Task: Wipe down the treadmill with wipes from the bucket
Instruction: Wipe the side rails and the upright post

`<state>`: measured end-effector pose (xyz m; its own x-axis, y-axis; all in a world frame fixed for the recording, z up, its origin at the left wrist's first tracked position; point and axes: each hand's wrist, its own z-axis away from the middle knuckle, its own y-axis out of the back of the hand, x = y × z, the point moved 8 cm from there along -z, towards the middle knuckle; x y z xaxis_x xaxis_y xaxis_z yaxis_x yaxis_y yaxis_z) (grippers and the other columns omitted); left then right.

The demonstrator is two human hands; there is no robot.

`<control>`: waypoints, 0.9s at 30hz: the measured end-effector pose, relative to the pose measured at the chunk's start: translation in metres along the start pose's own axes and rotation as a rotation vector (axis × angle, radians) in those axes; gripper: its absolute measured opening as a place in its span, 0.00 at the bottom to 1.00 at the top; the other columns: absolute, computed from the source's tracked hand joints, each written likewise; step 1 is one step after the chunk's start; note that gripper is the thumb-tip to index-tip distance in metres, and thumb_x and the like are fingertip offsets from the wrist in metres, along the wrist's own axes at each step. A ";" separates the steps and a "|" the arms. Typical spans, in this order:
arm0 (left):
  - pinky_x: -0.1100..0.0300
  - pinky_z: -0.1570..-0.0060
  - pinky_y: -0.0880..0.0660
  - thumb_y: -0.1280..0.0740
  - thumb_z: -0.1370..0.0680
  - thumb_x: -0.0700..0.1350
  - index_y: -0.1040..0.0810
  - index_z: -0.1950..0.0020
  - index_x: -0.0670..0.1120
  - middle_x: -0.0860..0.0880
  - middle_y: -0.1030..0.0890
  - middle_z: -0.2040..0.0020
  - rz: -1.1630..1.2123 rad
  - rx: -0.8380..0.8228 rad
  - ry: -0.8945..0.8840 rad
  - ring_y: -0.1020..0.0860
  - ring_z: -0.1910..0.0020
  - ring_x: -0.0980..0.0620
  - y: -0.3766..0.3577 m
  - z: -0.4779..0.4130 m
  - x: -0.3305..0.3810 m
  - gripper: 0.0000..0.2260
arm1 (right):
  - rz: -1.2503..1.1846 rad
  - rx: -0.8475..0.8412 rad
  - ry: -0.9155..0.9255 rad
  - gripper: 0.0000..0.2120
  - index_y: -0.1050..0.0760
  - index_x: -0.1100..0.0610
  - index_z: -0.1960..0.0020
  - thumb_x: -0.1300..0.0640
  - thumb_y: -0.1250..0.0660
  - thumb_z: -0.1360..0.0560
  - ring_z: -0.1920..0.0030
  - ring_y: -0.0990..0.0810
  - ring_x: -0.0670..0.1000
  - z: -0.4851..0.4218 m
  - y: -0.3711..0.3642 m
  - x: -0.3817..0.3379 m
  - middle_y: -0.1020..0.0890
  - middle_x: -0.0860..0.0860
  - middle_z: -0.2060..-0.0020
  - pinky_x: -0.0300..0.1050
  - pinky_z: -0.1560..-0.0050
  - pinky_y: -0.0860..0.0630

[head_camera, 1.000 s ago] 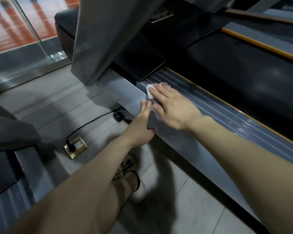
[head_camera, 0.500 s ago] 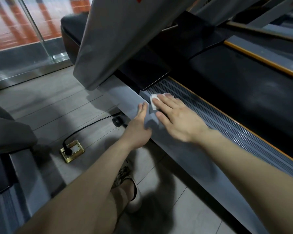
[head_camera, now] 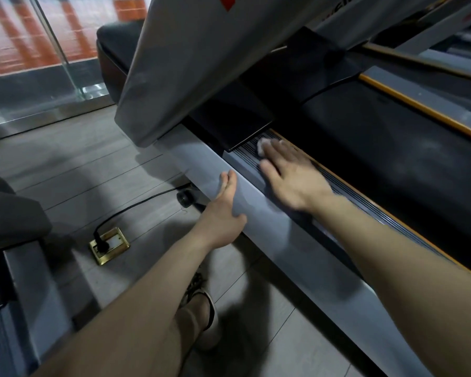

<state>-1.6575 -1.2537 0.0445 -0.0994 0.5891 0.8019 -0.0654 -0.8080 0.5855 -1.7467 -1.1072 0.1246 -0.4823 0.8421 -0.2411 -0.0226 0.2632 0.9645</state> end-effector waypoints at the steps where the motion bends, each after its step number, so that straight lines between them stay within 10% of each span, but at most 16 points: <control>1: 0.53 0.26 0.29 0.35 0.19 0.41 0.64 0.14 0.61 0.63 0.64 0.14 0.005 -0.002 0.004 0.29 0.22 0.46 -0.001 0.001 0.001 0.46 | -0.023 -0.021 -0.088 0.31 0.48 0.48 0.13 0.38 0.54 0.13 0.14 0.53 0.51 -0.019 0.001 0.008 0.48 0.49 0.14 0.54 0.15 0.55; 10: 0.62 0.32 0.43 0.29 0.19 0.49 0.67 0.13 0.51 0.47 0.64 0.13 -0.155 -0.011 -0.052 0.44 0.15 0.46 -0.009 0.007 0.027 0.50 | -0.043 0.091 -0.158 0.32 0.47 0.49 0.13 0.36 0.51 0.13 0.14 0.54 0.50 0.078 0.009 0.030 0.46 0.49 0.14 0.52 0.15 0.56; 21: 0.58 0.32 0.33 0.28 0.20 0.49 0.69 0.14 0.55 0.47 0.66 0.13 -0.240 -0.035 -0.069 0.33 0.20 0.41 -0.014 0.017 0.039 0.53 | -0.077 -0.015 -0.145 0.32 0.46 0.49 0.14 0.35 0.53 0.14 0.14 0.56 0.53 -0.015 -0.004 0.001 0.48 0.50 0.14 0.56 0.16 0.57; 27: 0.44 0.37 0.22 0.31 0.21 0.47 0.65 0.15 0.65 0.54 0.59 0.12 -0.262 -0.004 -0.082 0.20 0.35 0.40 -0.003 0.022 0.033 0.49 | -0.042 0.117 -0.212 0.34 0.45 0.49 0.14 0.34 0.56 0.15 0.14 0.52 0.52 0.108 0.002 0.053 0.43 0.49 0.15 0.58 0.16 0.53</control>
<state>-1.6390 -1.2317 0.0723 0.0024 0.7762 0.6305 -0.0823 -0.6282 0.7737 -1.6776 -1.0107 0.1017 -0.2882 0.9059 -0.3102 0.0682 0.3426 0.9370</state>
